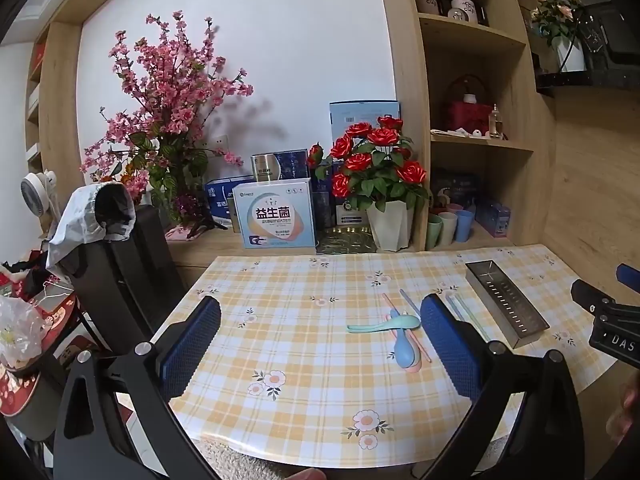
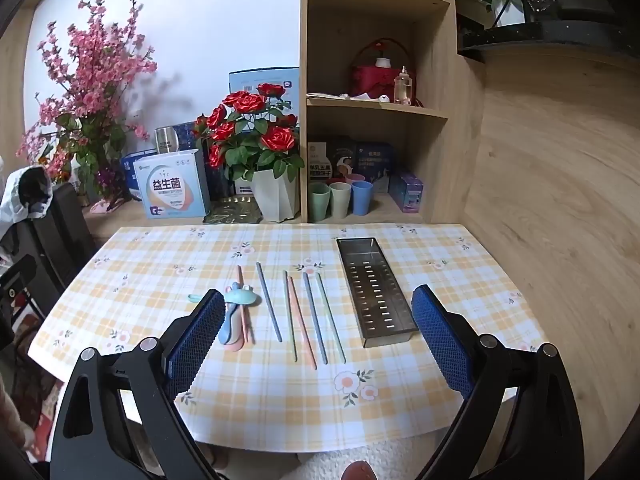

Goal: Organize utensils

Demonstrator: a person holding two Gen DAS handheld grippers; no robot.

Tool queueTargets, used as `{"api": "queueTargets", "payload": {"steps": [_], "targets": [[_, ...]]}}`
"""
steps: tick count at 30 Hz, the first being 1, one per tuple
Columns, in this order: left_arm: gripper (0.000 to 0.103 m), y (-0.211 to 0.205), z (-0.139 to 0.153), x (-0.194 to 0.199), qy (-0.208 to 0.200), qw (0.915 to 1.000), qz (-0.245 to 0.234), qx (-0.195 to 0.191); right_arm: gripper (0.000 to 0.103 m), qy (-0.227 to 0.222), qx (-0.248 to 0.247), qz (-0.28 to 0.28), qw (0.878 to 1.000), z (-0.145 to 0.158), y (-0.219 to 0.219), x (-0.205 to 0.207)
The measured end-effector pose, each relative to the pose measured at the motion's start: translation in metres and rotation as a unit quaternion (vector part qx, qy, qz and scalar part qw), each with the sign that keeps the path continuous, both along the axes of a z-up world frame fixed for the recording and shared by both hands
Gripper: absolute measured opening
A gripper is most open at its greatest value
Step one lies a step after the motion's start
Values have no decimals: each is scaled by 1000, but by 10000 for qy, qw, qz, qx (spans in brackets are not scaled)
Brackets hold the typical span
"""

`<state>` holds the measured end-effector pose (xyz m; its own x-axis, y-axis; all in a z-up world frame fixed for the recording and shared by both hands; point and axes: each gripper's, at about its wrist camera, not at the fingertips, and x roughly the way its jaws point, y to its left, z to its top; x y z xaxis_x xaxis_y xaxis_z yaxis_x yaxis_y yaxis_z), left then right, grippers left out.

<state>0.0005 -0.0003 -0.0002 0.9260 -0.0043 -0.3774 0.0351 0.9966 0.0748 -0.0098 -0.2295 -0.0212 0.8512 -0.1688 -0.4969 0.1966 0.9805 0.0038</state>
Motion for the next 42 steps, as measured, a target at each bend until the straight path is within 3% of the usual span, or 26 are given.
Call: {"api": "queueTargets", "payload": {"steps": [12,14,42], "targets": [[98,7,-5,14,351,9991,-249,13,91,87,1,-27,10000,-7,-5,1],[98,-1,-10,3,184,9998,-77,37,91,51,-15,-41,10000,-9,-1,0],[98,-6,-12,0,170,9997,-154,87,91,52,-52,-64,10000,-8,2,-1]]}}
